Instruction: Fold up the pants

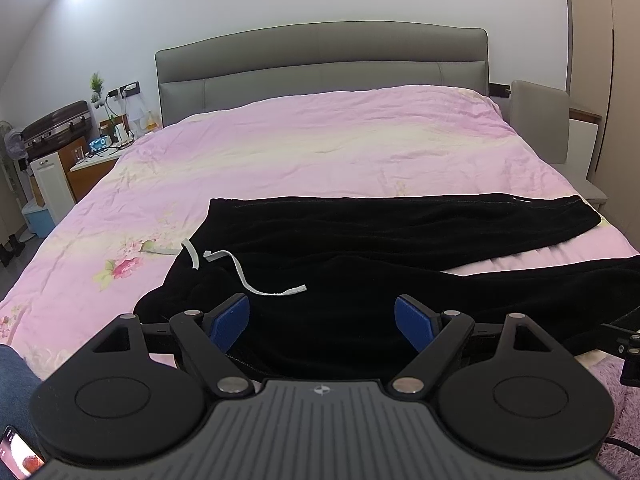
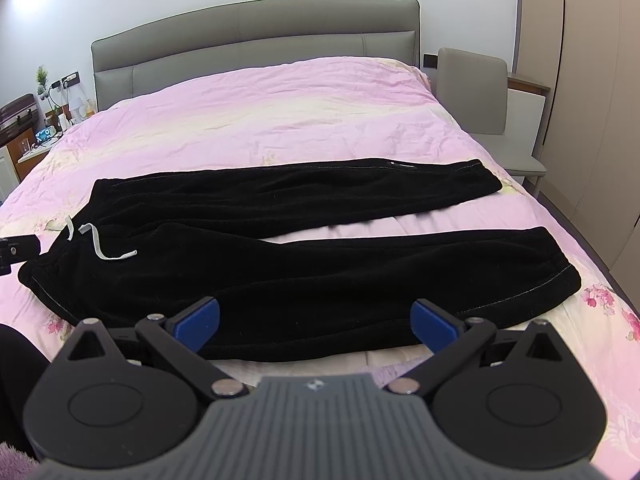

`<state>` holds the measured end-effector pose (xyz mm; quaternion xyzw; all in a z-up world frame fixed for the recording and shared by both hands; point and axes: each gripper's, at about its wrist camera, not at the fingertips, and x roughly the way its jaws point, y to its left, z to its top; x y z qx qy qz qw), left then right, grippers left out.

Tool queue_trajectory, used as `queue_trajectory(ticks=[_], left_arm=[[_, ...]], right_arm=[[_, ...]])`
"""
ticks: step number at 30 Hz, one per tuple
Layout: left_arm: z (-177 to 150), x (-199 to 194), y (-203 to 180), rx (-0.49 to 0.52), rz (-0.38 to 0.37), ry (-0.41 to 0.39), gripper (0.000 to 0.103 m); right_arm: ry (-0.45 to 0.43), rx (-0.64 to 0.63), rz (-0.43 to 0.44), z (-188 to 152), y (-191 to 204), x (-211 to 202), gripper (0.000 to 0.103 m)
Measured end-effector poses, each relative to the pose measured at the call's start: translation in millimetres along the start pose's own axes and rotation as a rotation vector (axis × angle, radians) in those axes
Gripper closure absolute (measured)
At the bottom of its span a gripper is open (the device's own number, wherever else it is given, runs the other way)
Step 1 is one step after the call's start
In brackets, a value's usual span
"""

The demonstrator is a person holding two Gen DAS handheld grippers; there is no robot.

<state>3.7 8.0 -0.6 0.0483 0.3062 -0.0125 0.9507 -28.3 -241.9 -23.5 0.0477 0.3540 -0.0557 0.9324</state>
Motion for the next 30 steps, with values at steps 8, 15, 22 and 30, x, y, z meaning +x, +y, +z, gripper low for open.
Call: queue_trajectory(ticks=[8, 15, 22, 30], left_arm=[[6, 11, 5, 0.093, -0.032, 0.027, 0.009], [18, 29, 35, 0.269, -0.096, 0.031, 0.017], [18, 75, 69, 0.513, -0.142, 0.139, 0.024], [4, 150, 102, 0.889, -0.148, 0.339, 0.024]], right_arm=[[0.019, -0.01, 0.024, 2, -8, 10, 0.005], [0.065, -0.073, 0.069, 12, -43, 45, 0.012], [0.158, -0.211, 0.061, 28, -89, 88, 0.041], [0.316, -0.379, 0.037, 56, -146, 144, 0.053]])
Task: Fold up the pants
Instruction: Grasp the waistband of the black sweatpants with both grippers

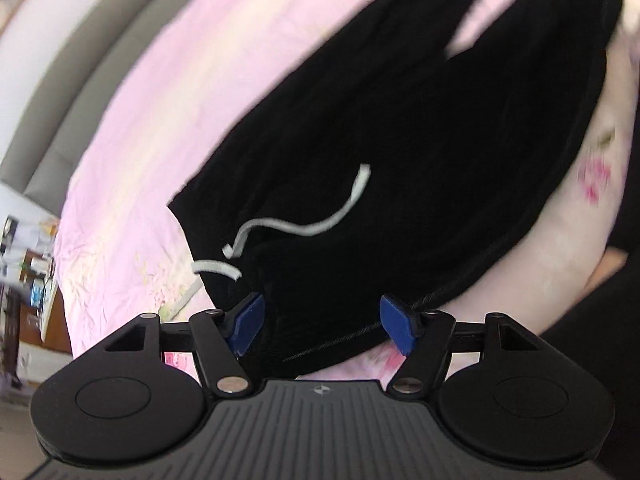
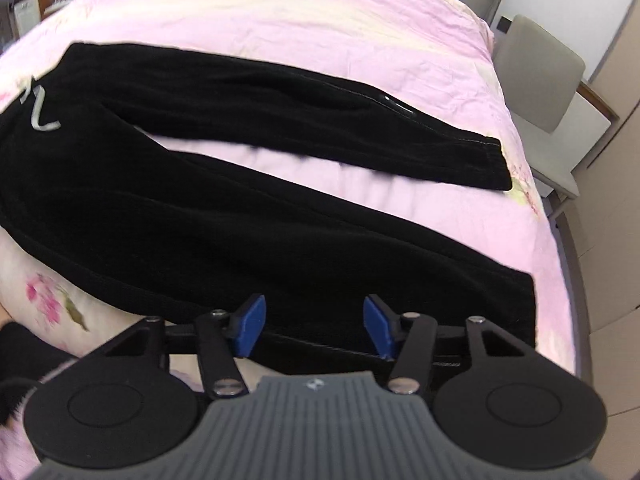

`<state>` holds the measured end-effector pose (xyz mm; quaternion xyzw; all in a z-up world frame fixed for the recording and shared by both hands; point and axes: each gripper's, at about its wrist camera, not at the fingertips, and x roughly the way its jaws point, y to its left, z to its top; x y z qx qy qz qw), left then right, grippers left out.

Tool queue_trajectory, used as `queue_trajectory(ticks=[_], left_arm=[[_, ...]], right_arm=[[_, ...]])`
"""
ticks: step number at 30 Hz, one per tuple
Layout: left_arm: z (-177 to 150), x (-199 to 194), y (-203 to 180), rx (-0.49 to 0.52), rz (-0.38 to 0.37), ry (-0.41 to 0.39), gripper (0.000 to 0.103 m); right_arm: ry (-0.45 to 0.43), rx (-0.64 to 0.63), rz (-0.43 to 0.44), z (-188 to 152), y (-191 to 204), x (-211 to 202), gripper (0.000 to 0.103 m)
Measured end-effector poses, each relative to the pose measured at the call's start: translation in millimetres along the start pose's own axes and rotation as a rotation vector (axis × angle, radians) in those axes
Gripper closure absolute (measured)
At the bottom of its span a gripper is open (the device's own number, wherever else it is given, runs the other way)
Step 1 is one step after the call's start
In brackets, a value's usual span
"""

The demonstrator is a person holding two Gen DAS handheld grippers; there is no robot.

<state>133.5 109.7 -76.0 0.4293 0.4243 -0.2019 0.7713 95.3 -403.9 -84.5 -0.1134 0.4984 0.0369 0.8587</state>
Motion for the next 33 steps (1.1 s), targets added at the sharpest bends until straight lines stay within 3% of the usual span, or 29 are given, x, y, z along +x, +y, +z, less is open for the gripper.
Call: queue_trajectory(ticks=[7, 10, 16, 23, 29, 33], left_arm=[[-13, 59, -11, 0.274, -0.048, 0.14, 0.024], [-17, 77, -19, 0.399, -0.054, 0.164, 0.024], [-24, 106, -39, 0.621, -0.024, 0.161, 0.022], [-23, 126, -34, 0.645, -0.059, 0.149, 0.015], [-28, 126, -35, 0.692, -0.071, 0.133, 0.016], [-21, 135, -41, 0.684, -0.071, 0.158, 0.016]], right_arm=[[0.119, -0.125, -0.064, 1, -34, 29, 0.049], [0.176, -0.261, -0.097, -4, -36, 44, 0.04], [0.257, -0.429, -0.047, -10, -40, 73, 0.034], [0.254, -0.601, -0.023, -13, -27, 88, 0.032], [0.329, -0.728, 0.036, -12, -26, 81, 0.033], [0.315, -0.765, 0.013, -19, -16, 92, 0.031]])
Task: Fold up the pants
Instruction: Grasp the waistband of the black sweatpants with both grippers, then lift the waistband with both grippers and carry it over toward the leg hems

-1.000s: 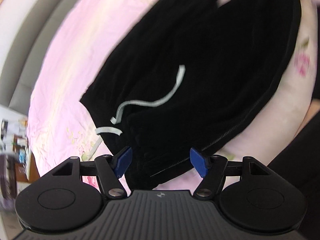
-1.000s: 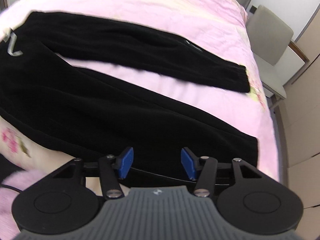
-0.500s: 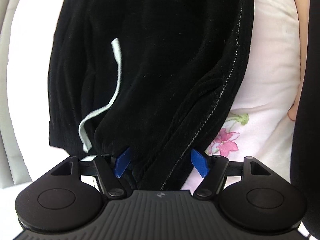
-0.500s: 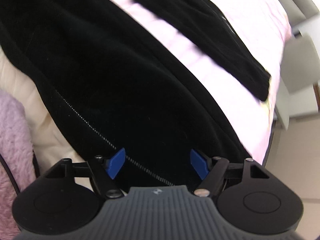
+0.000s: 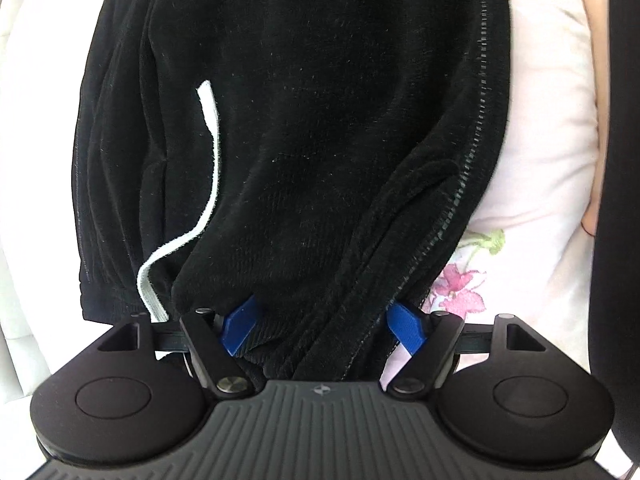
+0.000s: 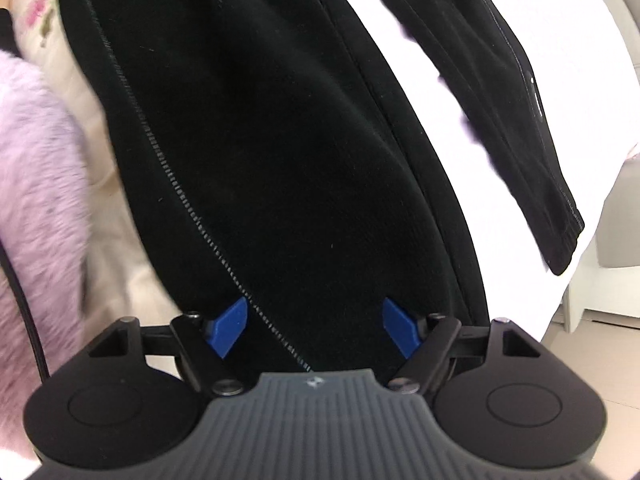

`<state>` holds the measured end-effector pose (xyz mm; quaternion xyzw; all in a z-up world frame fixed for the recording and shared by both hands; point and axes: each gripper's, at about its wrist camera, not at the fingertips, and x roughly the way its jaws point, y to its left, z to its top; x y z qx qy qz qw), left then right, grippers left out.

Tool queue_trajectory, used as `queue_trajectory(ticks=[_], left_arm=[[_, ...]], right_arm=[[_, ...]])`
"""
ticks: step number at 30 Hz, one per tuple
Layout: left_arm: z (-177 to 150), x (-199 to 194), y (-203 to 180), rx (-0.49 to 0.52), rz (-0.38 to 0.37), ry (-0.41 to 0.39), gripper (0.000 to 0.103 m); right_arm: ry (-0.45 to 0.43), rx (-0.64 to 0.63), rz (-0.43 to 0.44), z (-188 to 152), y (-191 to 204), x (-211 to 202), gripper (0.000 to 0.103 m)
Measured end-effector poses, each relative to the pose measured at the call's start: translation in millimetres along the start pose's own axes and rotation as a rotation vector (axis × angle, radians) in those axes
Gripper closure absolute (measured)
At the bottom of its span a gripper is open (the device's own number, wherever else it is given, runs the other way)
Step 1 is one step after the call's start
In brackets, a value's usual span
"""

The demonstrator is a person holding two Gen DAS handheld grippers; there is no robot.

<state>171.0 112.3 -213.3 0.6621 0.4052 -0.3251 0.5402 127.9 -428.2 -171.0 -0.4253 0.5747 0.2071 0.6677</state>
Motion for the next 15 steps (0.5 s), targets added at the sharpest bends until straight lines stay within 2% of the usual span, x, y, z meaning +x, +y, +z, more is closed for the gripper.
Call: queue_trajectory(ticks=[3, 4, 5, 6, 7, 9, 10, 11, 13, 15], left_arm=[[1, 1, -2, -0.019, 0.01, 0.002, 0.019], [0, 0, -3, -0.026, 0.008, 0.001, 0.023], [-1, -1, -4, -0.031, 0.0, -0.002, 0.033], [-1, -3, -5, -0.037, -0.005, -0.003, 0.044], [-2, -4, -6, -0.046, -0.01, -0.001, 0.049], [-1, -8, -9, -0.05, 0.005, 0.003, 0.059], [-1, -11, -10, -0.057, 0.008, 0.005, 0.062], [-2, -13, -8, -0.074, 0.009, 0.007, 0.067], [-3, -21, -3, -0.131, 0.021, 0.003, 0.073], [-5, -29, 1, -0.172, 0.038, -0.003, 0.076]], right_arm=[[-0.013, -0.045, -0.034, -1, 13, 3, 0.034], [-0.014, -0.029, -0.017, -2, 13, -1, 0.046], [-0.015, -0.004, 0.015, -3, 11, -4, 0.06], [-0.014, 0.022, 0.039, -4, 10, -6, 0.066], [-0.015, 0.036, 0.05, -6, 10, -9, 0.073], [-0.022, 0.034, 0.037, -9, 14, -13, 0.083], [-0.029, 0.03, 0.015, -9, 16, -15, 0.095], [-0.039, 0.028, -0.031, -9, 17, -18, 0.103], [-0.063, 0.054, -0.07, -11, 15, -24, 0.103], [-0.073, 0.091, -0.066, -12, 12, -28, 0.102]])
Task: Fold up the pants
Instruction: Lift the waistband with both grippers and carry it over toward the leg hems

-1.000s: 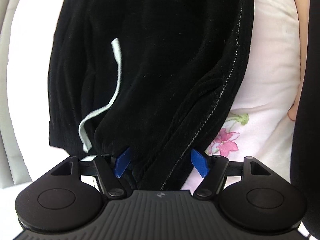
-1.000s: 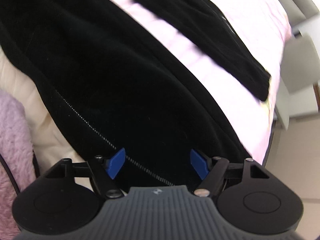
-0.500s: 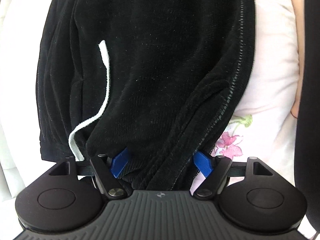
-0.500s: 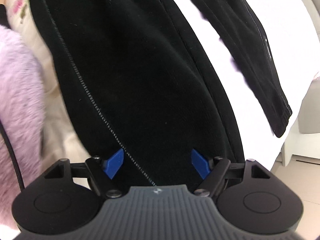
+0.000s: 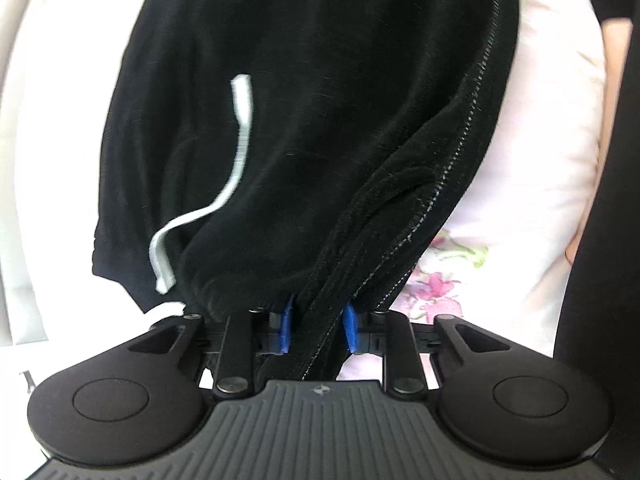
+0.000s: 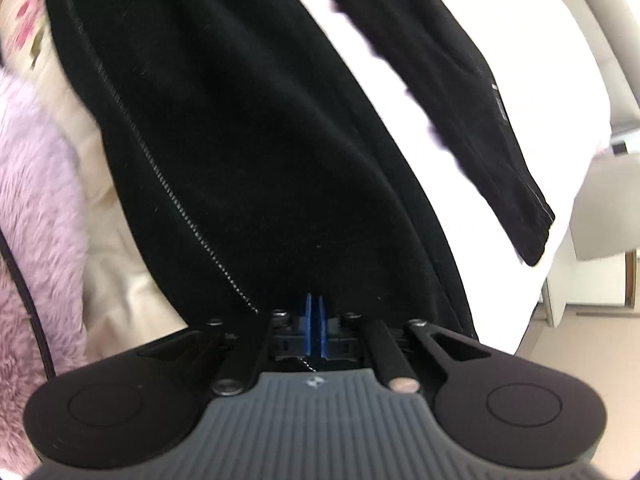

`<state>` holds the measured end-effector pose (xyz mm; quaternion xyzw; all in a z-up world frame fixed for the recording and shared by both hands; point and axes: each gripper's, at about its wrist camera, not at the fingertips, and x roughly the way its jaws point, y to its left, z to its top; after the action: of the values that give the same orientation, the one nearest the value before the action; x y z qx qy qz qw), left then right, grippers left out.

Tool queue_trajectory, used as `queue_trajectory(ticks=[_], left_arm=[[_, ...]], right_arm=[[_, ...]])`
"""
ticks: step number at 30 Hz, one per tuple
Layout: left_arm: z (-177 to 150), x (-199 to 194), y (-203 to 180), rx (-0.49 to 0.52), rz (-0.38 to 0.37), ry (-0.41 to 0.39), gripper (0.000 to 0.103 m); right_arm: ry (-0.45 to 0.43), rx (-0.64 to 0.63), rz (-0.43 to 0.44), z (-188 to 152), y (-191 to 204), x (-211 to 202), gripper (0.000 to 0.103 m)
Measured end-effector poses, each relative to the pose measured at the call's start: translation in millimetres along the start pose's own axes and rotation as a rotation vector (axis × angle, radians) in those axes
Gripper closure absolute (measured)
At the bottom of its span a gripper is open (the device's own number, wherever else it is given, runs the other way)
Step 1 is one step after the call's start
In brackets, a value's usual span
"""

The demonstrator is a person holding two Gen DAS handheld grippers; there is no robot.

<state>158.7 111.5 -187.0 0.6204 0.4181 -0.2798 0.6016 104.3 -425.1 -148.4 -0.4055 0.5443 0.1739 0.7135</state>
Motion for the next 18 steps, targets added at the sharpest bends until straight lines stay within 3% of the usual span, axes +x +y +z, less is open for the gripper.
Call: queue_trajectory(ticks=[1, 4, 8, 10, 18], left_arm=[[0, -5, 2, -0.022, 0.012, -0.003, 0.077], [-1, -16, 7, -0.069, 0.059, -0.012, 0.081], [0, -30, 22, -0.178, 0.083, -0.017, 0.081], [2, -35, 25, -0.206, 0.092, -0.019, 0.081], [8, -40, 33, -0.272, 0.133, 0.005, 0.082]], right_arm=[[0.001, 0.003, 0.011, -1, 1, -1, 0.099], [0.006, -0.043, -0.004, -7, 13, -2, 0.074], [-0.02, -0.055, -0.04, -14, 21, -9, 0.06], [-0.026, -0.071, -0.049, -21, 24, -13, 0.055], [-0.02, -0.132, -0.025, -35, 30, -16, 0.054]])
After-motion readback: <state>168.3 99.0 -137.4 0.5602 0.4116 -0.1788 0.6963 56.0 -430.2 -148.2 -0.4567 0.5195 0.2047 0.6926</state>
